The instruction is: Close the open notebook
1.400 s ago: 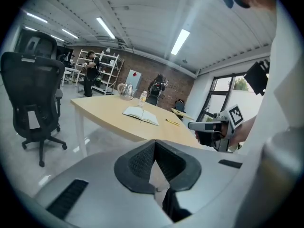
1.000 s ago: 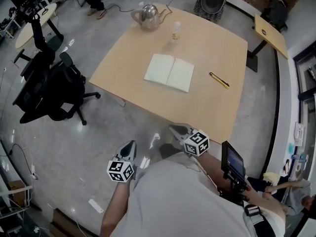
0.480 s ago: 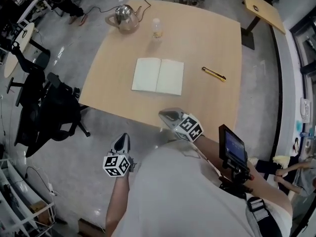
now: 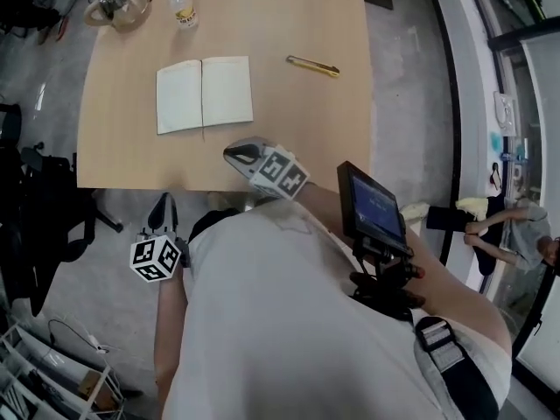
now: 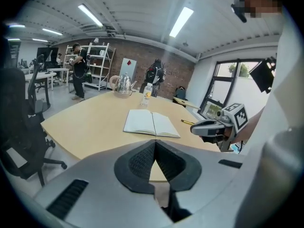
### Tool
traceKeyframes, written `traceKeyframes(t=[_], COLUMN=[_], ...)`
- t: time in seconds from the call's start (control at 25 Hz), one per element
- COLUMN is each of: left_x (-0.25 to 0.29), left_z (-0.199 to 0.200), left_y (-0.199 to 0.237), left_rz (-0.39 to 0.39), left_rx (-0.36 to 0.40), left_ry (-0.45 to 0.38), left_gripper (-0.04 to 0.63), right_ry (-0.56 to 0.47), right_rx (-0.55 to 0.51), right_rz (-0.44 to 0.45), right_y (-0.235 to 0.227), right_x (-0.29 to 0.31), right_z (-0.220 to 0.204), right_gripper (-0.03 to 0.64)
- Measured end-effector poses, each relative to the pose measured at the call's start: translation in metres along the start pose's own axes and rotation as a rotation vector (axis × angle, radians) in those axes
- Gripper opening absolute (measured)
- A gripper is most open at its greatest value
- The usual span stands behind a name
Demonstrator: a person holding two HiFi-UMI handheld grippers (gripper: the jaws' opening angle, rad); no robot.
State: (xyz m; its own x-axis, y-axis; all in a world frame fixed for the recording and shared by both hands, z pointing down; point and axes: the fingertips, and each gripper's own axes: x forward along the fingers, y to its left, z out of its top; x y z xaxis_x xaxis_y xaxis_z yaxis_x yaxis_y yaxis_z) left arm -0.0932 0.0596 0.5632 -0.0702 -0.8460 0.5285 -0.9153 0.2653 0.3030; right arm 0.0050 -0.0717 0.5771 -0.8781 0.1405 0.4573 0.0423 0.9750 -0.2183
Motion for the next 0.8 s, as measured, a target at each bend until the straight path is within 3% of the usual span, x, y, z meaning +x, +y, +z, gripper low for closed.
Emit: traceKeyframes(t=[0.16, 0.4, 0.52, 0.8], left_x=[0.019, 0.032, 0.036, 0.021], left_z=[0.005, 0.020, 0.024, 0.036], left_y=[-0.014, -0.002, 0.010, 0.034], left_rz=[-0.069, -0.153, -0.172, -0.171], left_rx=[0.027, 0.083, 0.089, 0.071], left_ry=[0.016, 0.036, 0.025, -0.039], left_gripper=[0.006, 0.006, 0.006, 0.006], right_ry=[0.040, 0.069, 0.117, 0.356], right_rx=[-0.003, -0.039, -0.114, -0.337], right_rz=[-0.053, -0.134, -0.146, -0.092], right_y=[-0.014, -0.026, -0.021, -0.021], right_x=[-0.011, 0.015, 0.031, 0.086], right_z=[-0.006, 0.007, 0.013, 0.000], right_gripper=[0.017, 0.017, 0.017, 0.017])
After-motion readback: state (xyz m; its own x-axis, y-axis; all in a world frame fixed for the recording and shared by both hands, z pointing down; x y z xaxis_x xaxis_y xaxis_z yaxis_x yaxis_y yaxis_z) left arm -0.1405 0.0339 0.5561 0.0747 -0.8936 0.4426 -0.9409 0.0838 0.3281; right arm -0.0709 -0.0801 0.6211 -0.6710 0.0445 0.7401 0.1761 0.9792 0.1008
